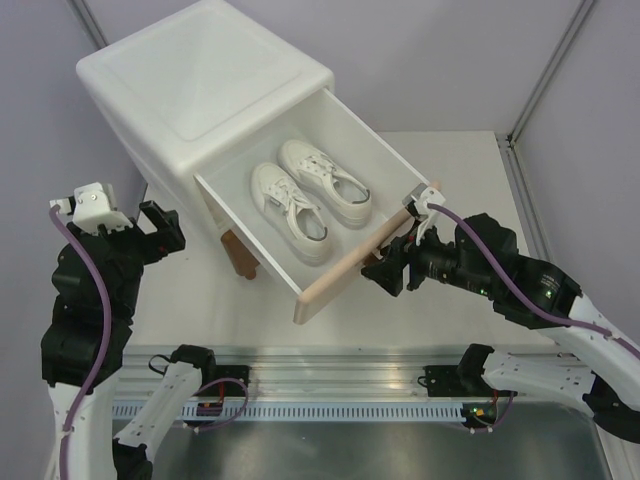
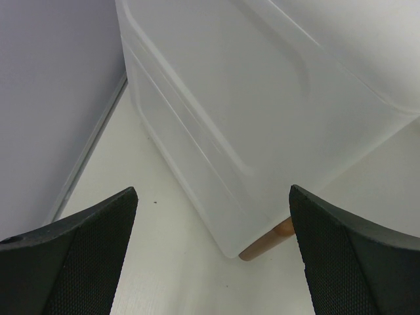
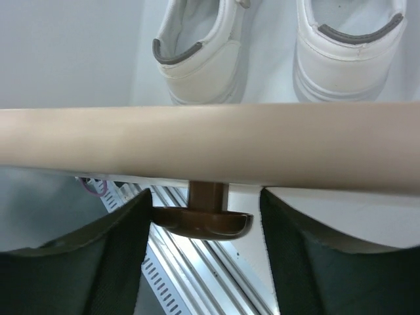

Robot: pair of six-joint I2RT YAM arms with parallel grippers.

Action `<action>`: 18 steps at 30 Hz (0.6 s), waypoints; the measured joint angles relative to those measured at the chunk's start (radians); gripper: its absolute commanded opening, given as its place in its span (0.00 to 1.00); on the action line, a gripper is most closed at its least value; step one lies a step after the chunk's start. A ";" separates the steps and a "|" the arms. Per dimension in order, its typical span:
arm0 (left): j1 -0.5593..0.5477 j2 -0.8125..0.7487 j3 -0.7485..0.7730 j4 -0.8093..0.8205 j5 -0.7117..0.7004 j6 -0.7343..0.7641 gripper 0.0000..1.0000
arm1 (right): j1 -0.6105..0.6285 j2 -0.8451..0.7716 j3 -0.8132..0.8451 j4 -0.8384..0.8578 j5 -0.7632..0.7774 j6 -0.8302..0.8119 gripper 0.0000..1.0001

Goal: Place and organize the shoes in the shoe cabinet

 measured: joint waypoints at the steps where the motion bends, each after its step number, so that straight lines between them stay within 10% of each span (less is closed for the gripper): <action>1: 0.000 0.004 0.000 -0.002 0.003 -0.001 1.00 | 0.000 0.000 0.001 0.002 -0.005 0.000 0.60; 6: 0.000 0.029 0.008 -0.008 0.013 -0.005 1.00 | 0.002 0.006 0.014 -0.005 -0.011 -0.014 0.27; 18: 0.000 0.043 0.023 -0.011 0.035 -0.007 1.00 | 0.002 0.072 0.141 -0.092 -0.010 -0.056 0.06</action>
